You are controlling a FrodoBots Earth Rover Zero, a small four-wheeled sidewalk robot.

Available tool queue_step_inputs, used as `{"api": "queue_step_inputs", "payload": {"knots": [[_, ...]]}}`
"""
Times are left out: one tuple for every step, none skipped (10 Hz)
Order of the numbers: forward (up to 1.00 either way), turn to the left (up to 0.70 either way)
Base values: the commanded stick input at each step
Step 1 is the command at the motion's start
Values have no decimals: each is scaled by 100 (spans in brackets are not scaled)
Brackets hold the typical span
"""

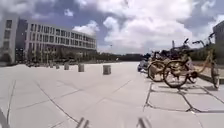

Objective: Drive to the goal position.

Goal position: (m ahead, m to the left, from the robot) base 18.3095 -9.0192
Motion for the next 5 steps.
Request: {"api": "queue_step_inputs", "payload": {"knots": [[50,0],[50,0],[50,0],[50,0],[50,0]]}}
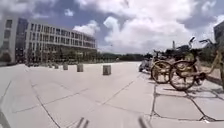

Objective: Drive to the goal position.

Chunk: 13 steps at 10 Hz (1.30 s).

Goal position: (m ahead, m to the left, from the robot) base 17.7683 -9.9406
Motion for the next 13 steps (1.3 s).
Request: {"api": "queue_step_inputs", "payload": {"knots": [[50,0],[50,0],[50,0],[50,-3],[50,-22],[50,-50],[50,-50],[50,-50],[50,-6],[50,0],[50,0],[50,0],[50,0]]}}
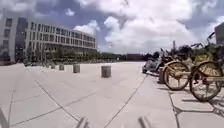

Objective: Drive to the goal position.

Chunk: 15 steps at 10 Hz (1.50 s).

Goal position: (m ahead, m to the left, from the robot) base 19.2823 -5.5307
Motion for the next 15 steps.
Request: {"api": "queue_step_inputs", "payload": {"knots": [[50,0],[50,0],[50,0],[50,0],[50,0],[50,0],[50,0],[50,-10],[50,-36],[50,-50],[50,-50],[50,-29],[50,0],[50,0],[50,0]]}}
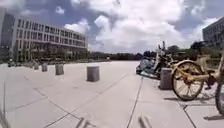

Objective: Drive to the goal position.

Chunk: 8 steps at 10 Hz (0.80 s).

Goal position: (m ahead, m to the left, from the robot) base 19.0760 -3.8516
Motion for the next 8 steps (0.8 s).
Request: {"api": "queue_step_inputs", "payload": {"knots": [[50,0],[50,0],[50,0],[50,0],[50,0],[50,0],[50,0],[50,0]]}}
